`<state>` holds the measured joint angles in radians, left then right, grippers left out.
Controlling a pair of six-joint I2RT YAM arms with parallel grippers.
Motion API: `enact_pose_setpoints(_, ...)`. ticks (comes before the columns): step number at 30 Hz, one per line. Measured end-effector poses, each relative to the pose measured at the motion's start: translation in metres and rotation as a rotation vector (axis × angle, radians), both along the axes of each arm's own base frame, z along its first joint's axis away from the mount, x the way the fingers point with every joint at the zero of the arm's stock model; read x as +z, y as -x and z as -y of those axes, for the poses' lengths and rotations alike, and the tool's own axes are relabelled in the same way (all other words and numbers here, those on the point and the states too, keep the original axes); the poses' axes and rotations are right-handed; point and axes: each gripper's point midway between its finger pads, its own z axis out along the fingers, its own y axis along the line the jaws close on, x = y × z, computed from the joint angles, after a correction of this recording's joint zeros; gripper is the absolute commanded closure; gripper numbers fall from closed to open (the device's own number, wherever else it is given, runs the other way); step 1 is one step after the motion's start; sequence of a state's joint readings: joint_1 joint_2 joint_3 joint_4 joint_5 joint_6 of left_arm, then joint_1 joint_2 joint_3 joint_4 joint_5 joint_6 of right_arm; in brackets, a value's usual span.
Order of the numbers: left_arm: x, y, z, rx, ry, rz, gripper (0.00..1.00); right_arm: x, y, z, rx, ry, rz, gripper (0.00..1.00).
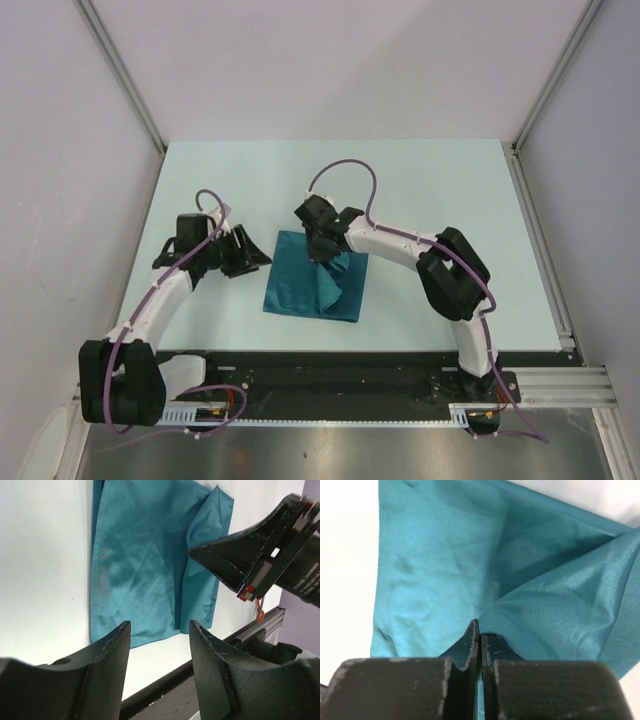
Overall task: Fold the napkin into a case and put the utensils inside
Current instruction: Fold the rectangle-folded napkin at the center of the board.
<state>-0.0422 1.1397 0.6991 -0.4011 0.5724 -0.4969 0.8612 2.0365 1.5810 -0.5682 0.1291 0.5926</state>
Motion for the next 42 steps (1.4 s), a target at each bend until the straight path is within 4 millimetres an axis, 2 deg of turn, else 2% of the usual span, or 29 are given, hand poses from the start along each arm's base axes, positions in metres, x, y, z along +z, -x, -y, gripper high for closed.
enact_pose_setpoints(8,-0.012,0.007,0.000,-0.001,0.005,-0.029,0.45,-0.008,-0.002,-0.017,0.026,-0.019,-0.030,1.00)
enact_pose_setpoints(21,-0.013,0.007,0.001,0.002,0.010,-0.031,0.44,-0.021,-0.005,-0.032,0.043,-0.029,-0.065,1.00)
enact_pose_setpoints(24,-0.013,0.007,0.001,0.002,0.010,-0.031,0.44,-0.023,-0.005,-0.034,0.044,-0.033,-0.074,0.82)
enact_pose_setpoints(25,-0.013,0.008,0.001,0.002,0.010,-0.032,0.43,-0.024,-0.005,-0.035,0.042,-0.034,-0.079,0.69)
enact_pose_setpoints(27,-0.013,0.008,0.001,0.002,0.009,-0.032,0.41,-0.026,-0.004,-0.036,0.045,-0.037,-0.087,0.62)
enact_pose_setpoints(29,-0.014,0.008,0.001,0.002,0.009,-0.035,0.40,-0.024,-0.002,-0.038,0.053,-0.045,-0.100,0.50)
enact_pose_setpoints(35,-0.014,0.008,0.000,0.007,0.003,-0.032,0.40,0.003,-0.005,-0.054,0.086,-0.130,-0.112,0.38)
enact_pose_setpoints(41,-0.008,0.008,-0.001,0.009,0.003,0.000,0.41,0.025,-0.007,-0.041,0.089,-0.155,-0.124,0.35)
enact_pose_setpoints(42,-0.008,0.008,0.000,0.008,0.005,0.004,0.38,0.029,-0.008,-0.036,0.087,-0.153,-0.119,0.35)
